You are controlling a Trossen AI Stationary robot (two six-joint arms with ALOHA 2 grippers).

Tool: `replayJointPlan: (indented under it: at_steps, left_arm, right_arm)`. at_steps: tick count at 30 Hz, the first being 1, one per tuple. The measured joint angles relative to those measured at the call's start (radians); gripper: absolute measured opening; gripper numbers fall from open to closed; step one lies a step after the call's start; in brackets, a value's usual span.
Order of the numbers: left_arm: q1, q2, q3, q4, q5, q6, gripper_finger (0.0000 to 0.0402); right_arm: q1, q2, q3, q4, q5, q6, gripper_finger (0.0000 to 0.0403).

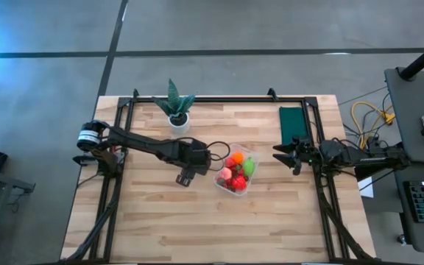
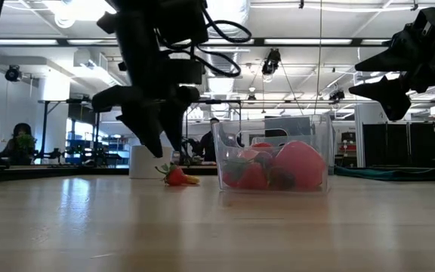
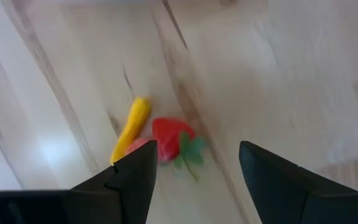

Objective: Pick and placing Produce into tupperware
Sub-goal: Put the red strawberry into the container

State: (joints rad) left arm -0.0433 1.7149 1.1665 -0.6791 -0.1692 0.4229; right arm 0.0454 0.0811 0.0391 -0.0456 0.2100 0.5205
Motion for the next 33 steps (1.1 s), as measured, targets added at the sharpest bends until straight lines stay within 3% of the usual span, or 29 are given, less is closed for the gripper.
replayJointPlan:
  at_steps: [8, 24, 33]
  left_arm:
    - [0.034, 0.010, -0.007, 0.088, 0.003, 0.000, 0.0212]
    - [0.099, 0.058, -0.010, 0.101, 0.117, -0.077, 0.0212]
    - [0.122, 0.078, -0.010, 0.103, 0.130, -0.080, 0.0212]
  right_arm:
    - [0.000, 0.000, 0.000, 0.000, 0.000, 0.000, 0.0226]
    - [0.000, 0.000, 0.000, 0.000, 0.000, 0.000, 0.0226]
    - [0.000, 0.000, 0.000, 0.000, 0.000, 0.000, 0.0226]
